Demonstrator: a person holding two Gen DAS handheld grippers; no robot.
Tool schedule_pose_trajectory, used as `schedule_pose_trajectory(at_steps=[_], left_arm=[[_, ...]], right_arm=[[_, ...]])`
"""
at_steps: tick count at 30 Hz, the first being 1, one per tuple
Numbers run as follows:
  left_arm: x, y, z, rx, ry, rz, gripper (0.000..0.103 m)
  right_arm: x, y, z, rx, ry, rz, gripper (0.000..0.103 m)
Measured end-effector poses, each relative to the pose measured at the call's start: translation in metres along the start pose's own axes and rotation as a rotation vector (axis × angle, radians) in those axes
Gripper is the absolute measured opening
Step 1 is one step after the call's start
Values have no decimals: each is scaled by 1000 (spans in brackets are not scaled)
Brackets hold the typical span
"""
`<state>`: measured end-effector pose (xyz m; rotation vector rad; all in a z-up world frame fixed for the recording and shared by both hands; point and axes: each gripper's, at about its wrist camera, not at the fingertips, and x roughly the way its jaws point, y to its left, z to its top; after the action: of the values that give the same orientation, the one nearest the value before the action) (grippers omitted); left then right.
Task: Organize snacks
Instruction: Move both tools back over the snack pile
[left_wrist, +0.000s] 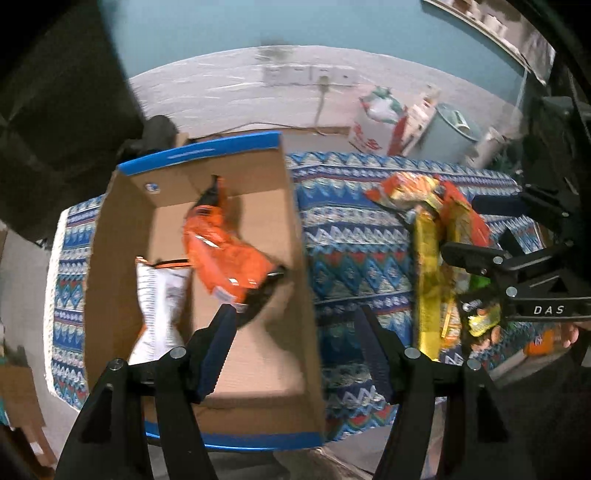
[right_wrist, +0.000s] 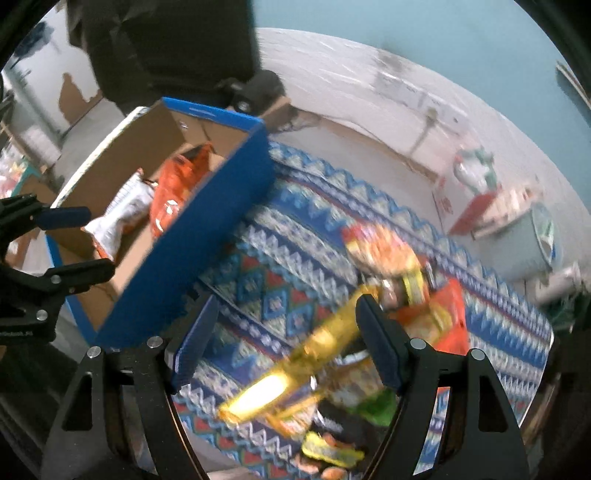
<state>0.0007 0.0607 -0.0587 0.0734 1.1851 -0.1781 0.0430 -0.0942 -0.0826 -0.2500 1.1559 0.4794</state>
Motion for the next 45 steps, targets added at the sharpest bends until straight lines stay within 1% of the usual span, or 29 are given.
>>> schedule_pose_trajectory(at_steps=[5,9,12,18,21,26,32,36,41,44,45], left_arm=[[3,-29,3,54,7,-13,67],[5,-47,3,90,1,-13,67],[10,-57,1,102,8,-24,67],[26,-76,-4,121,36,-33,67],[32,-83,-6,133,40,-40,67],[43,-95,-12,155,62,-60,67],[55,-110,-22,217,85,-47,67],[60,-112,-26,213,93,-54,67],[65,-108,-25,187,97,-56,67],[71,-108,-23,179,113,-56,67],[73,-108,-22,178,114,-55,67]], right_arm=[[-6,-24,-25,62,16,-23,78],[-12,-40,-44,137,17,-18,78],[-13,-53,-63,200,31,-23,80],[-2,-68,-98,292,75,-37,80],[1,-74,-111,319,83,-42,80],[9,-75,-136,366,103,-35,80],[29,-68,-150,374,136,-34,81],[41,-67,-153,375,154,-25,81],[56,-62,-150,347,176,-53,81],[62,-62,-149,331,180,-63,80],[64,-63,-150,328,181,-61,77]])
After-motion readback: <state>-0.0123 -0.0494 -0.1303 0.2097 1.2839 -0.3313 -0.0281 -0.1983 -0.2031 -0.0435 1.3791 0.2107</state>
